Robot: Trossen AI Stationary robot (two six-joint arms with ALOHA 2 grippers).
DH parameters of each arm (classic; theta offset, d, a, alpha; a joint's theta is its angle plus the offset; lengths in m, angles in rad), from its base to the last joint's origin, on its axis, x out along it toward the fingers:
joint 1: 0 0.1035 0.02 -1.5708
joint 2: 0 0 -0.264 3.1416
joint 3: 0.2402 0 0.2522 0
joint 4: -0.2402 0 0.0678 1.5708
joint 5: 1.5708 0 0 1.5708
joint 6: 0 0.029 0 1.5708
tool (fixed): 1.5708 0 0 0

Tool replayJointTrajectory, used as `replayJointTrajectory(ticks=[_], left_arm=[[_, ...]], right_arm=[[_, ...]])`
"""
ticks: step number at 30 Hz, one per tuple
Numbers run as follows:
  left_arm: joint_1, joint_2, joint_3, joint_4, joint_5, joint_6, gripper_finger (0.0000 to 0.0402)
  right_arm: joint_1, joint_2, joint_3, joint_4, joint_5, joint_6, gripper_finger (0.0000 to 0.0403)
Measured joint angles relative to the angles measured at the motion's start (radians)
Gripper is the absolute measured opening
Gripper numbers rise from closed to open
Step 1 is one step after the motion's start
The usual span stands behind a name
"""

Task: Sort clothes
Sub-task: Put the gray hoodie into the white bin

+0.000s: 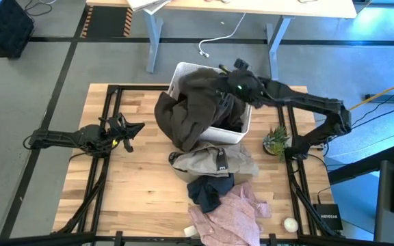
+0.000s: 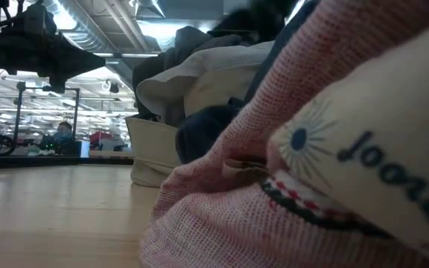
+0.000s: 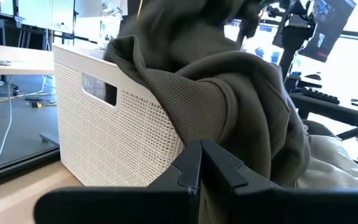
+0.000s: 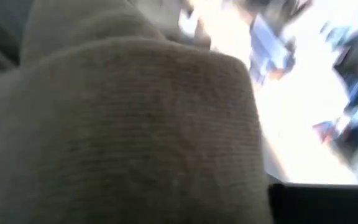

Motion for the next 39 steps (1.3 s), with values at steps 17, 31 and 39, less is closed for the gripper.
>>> replayJointTrajectory(ticks=[17,31,39], left_arm=[[0.0,0.0,0.0,0.003,0.0,0.004,0.0004],[0.0,0.0,0.0,0.003,0.001,-0.026,0.0004],[0.0,0.0,0.0,-0.002,0.001,-0.023,0.0004]], right_arm=[[-0.048,-0.001,0.273,-0.47,-0.073,0.264,0.0218],[0.417,0.03,0.144,-0.321,-0.172,0.09,0.024],[0.544,0.078,-0.119,-0.13,0.033,-0.208,0.024]])
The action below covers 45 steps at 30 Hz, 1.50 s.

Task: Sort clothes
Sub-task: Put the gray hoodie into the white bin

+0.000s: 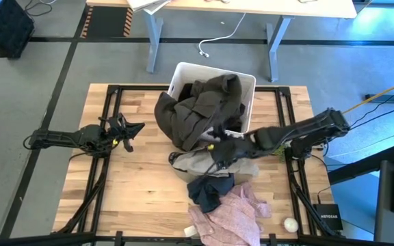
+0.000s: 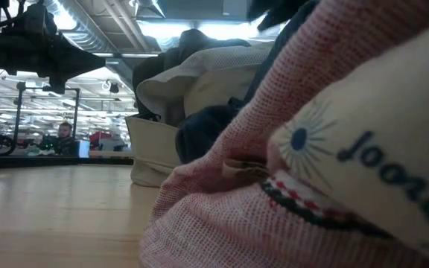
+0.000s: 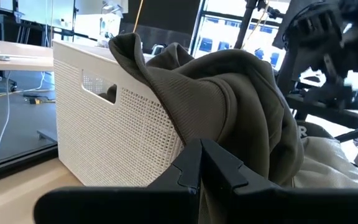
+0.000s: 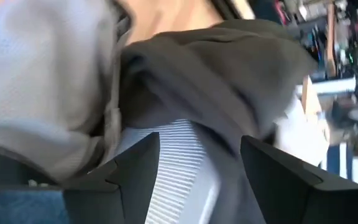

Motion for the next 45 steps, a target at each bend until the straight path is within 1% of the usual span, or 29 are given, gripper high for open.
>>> replayJointTrajectory(ticks=[3,6,9,13,15,17,20,23,27,29,32,35,39,42,45], left_arm=[[0.0,-0.001,0.0,0.002,0.0,0.0,0.0004],[0.0,-0.001,0.0,0.001,0.0,-0.002,0.0004],[0.0,0.0,0.0,0.0,0.0,-0.005,0.0004],[0.0,0.0,0.0,0.0,0.0,-0.007,0.0004],[0.0,0.0,0.0,-0.002,0.0,-0.019,0.0004],[0.0,0.0,0.0,-0.002,0.0,-0.024,0.0004],[0.0,0.0,0.0,-0.003,0.0,-0.025,0.0004],[0.0,0.0,0.0,-0.001,0.0,-0.022,0.0004],[0.0,0.0,0.0,-0.001,0.0,-0.021,0.0004],[0.0,0.0,0.0,0.0,0.0,-0.022,0.0004],[0.0,0.0,0.0,-0.002,0.0,-0.025,0.0004],[0.0,0.0,0.0,-0.003,0.0,-0.025,0.0004],[0.0,0.0,0.0,-0.003,0.0,-0.019,0.0004],[0.0,0.0,0.0,-0.001,0.0,-0.014,0.0004],[0.0,0.0,0.0,-0.003,0.0,-0.022,0.0004]], right_arm=[[0.003,0.028,-0.023,0.018,-0.008,-0.062,0.024],[0.001,0.053,-0.023,0.039,-0.024,-0.068,0.0241],[0.0,0.059,-0.023,0.097,-0.041,-0.068,0.0246],[0.0,0.056,-0.022,0.141,-0.068,-0.078,0.0272],[0.001,0.057,-0.022,0.125,-0.071,-0.092,0.0287],[0.001,0.064,-0.022,0.104,-0.098,-0.094,0.0301],[0.001,0.092,-0.023,0.059,-0.129,-0.144,0.0311],[0.001,0.131,-0.023,0.092,-0.088,-0.242,0.031],[0.0,0.195,-0.023,0.219,0.028,-0.377,0.03],[-0.002,0.218,-0.023,0.279,0.054,-0.462,0.0295],[-0.022,0.255,-0.022,0.352,0.103,-0.596,0.0289],[-0.061,0.287,-0.023,0.376,0.168,-0.708,0.0285],[-0.11,0.307,-0.023,0.398,0.169,-0.743,0.0284],[-0.119,0.322,-0.024,0.497,0.171,-0.745,0.0284],[-0.119,0.325,-0.024,0.632,0.148,-0.745,0.0284]])
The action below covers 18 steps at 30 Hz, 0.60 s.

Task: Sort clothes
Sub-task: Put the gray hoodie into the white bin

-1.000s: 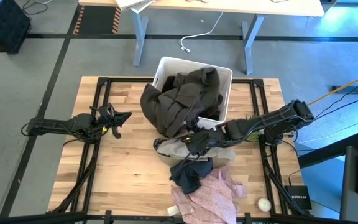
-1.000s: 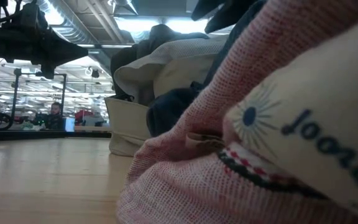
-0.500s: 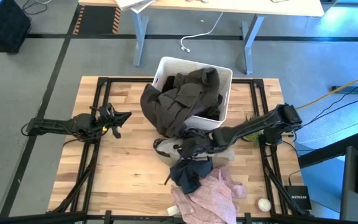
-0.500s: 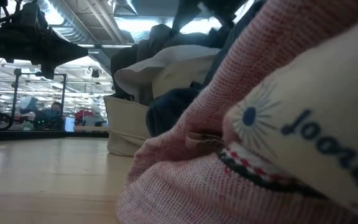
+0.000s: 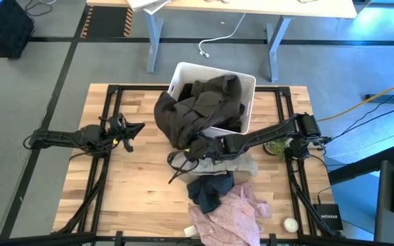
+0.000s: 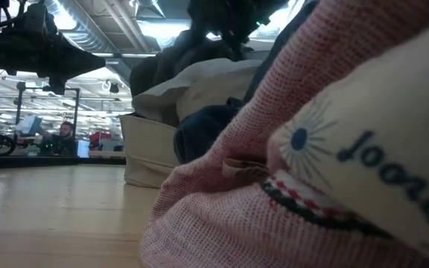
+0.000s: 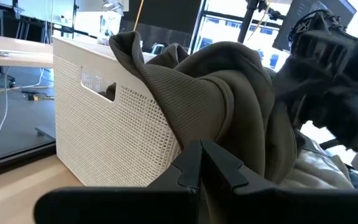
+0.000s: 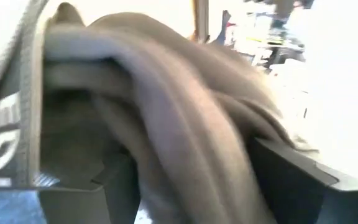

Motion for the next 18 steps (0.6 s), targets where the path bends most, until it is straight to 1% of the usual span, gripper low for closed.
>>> replayJointTrajectory(ticks=[4,7,9,11,14,16,17,18], left_arm=[[0.0,0.0,0.0,0.003,0.0,0.016,0.0004],[0.0,0.0,0.0,0.003,0.0,0.015,0.0004],[0.0,0.0,0.0,0.003,0.0,0.017,0.0004],[0.0,0.0,0.0,0.003,0.0,0.024,0.0004],[0.0,0.0,0.0,0.006,0.0,0.027,0.0004],[0.0,0.0,0.0,0.006,0.0,0.024,0.0004],[0.0,0.0,0.0,0.006,0.0,0.024,0.0004],[0.0,0.0,0.0,0.006,0.0,0.023,0.0004]], right_arm=[[-0.007,0.0,0.0,0.098,-0.031,0.002,0.0276],[-0.025,0.0,0.0,0.135,-0.024,0.002,0.0244],[-0.029,0.0,0.0,0.171,-0.003,0.008,0.0209],[-0.034,0.0,0.001,0.219,0.02,0.013,0.0165],[-0.031,-0.002,0.036,0.263,0.082,0.064,0.0085],[-0.032,-0.023,0.078,0.238,0.118,0.106,0.0031],[-0.032,-0.041,0.097,0.211,0.129,0.114,0.002],[-0.032,-0.057,0.119,0.196,0.141,0.13,0.0018]])
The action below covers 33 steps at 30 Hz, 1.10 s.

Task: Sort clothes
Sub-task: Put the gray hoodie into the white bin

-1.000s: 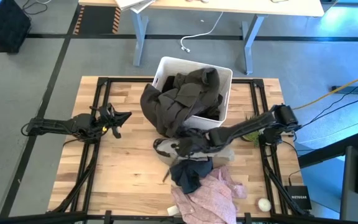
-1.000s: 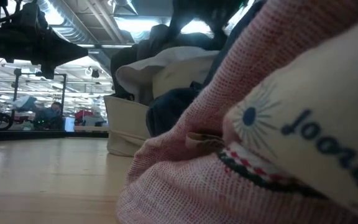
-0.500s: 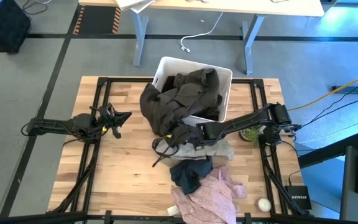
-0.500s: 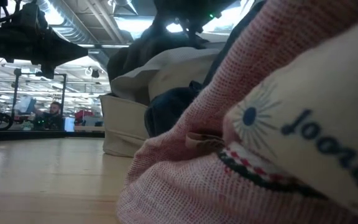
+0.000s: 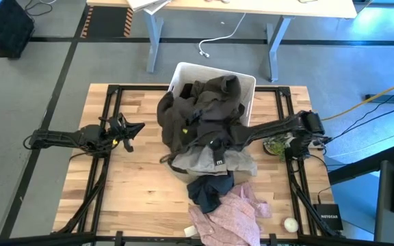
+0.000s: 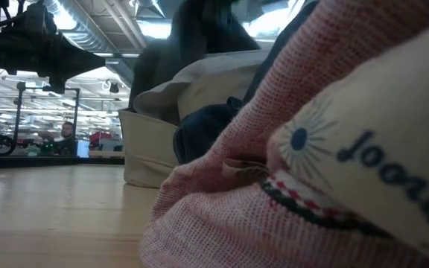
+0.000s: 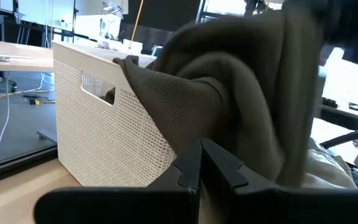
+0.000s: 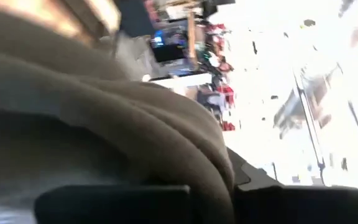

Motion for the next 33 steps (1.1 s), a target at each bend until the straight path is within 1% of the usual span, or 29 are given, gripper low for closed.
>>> replayJointTrajectory(ticks=[4,6,9,11,14,18,20,22,24,27,30,33], left_arm=[[0.0,0.0,0.0,-0.001,0.0,0.0,0.0004],[0.0,0.0,0.0,0.0,0.0,-0.001,0.0004],[0.0,0.0,0.0,0.0,0.0,0.0,0.0004],[0.0,0.0,0.0,0.0,0.0,-0.001,0.0004],[0.0,0.0,0.0,0.0,0.0,0.0,0.0004],[0.0,0.0,0.0,0.0,0.0,0.0,0.0004],[0.0,0.0,0.0,-0.002,0.0,-0.001,0.0004],[0.0,0.0,0.0,-0.003,0.0,0.0,0.0004],[0.0,0.0,0.0,-0.003,0.0,-0.001,0.0004],[0.0,0.0,0.0,-0.003,0.0,0.0,0.0004],[0.0,0.0,0.0,-0.004,0.004,-0.001,0.0004],[0.0,0.0,0.0,-0.004,0.036,-0.002,0.0004]], right_arm=[[-0.029,-0.074,0.058,-0.009,0.033,0.064,0.004],[-0.057,-0.117,0.081,-0.016,0.047,0.085,0.0035],[-0.106,-0.182,0.108,-0.035,0.068,0.093,0.0016],[-0.145,-0.223,0.112,-0.054,0.091,0.097,0.0016],[-0.217,-0.274,0.112,-0.103,0.108,0.157,0.0024],[-0.318,-0.33,0.113,-0.253,0.132,0.302,0.0027],[-0.367,-0.348,0.113,-0.366,0.133,0.428,0.0023],[-0.409,-0.353,0.113,-0.487,0.123,0.594,0.0023],[-0.442,-0.353,0.113,-0.621,0.068,0.759,0.003],[-0.474,-0.35,0.113,-0.782,-0.127,0.955,0.006],[-0.492,-0.344,0.113,-0.855,-0.338,1.068,0.0105],[-0.491,-0.348,0.113,-0.874,-0.499,1.122,0.0153]])
